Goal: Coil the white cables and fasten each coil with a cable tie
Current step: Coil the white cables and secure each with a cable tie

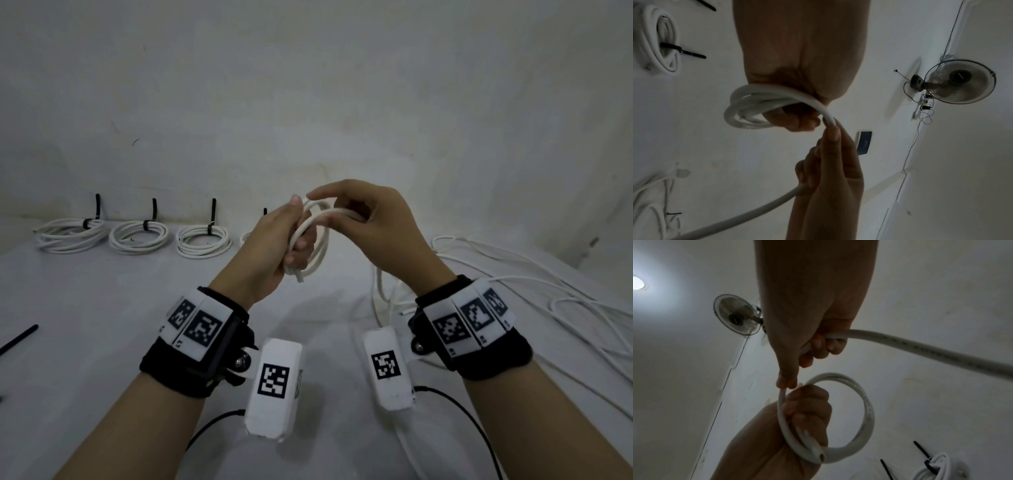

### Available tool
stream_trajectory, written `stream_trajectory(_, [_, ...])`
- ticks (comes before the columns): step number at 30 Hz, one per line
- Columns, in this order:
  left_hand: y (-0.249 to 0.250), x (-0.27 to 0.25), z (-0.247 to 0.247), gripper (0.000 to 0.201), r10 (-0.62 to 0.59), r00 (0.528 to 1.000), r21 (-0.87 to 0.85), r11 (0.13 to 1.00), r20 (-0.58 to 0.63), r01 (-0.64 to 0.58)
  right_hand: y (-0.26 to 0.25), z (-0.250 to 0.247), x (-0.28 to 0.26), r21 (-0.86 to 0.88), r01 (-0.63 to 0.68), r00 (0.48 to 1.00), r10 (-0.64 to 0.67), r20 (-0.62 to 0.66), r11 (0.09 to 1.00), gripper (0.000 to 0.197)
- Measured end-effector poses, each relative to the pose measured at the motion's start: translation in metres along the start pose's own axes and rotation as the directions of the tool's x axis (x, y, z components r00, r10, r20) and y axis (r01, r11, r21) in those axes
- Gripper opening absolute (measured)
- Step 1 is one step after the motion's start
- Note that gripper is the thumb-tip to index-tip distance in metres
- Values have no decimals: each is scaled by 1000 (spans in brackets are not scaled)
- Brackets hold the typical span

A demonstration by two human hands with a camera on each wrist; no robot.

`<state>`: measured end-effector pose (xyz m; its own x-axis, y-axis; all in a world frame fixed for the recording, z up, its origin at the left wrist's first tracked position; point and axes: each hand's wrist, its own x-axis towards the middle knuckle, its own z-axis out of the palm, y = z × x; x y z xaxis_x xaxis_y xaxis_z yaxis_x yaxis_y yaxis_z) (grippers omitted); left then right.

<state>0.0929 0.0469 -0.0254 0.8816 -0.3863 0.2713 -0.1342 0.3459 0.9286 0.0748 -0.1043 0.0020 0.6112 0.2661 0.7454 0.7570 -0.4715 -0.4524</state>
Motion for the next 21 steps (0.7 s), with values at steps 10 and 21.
stream_trajectory(10, [4, -1, -5, 55, -73, 992, -398, 911, 107, 110, 28, 24, 1, -234, 14, 969, -72, -238, 972, 29])
stream_trajectory(21, [7, -1, -5, 48, -15, 999, -251, 968, 49, 27, 19, 7, 12, -45, -122, 992, 120, -43, 992, 15])
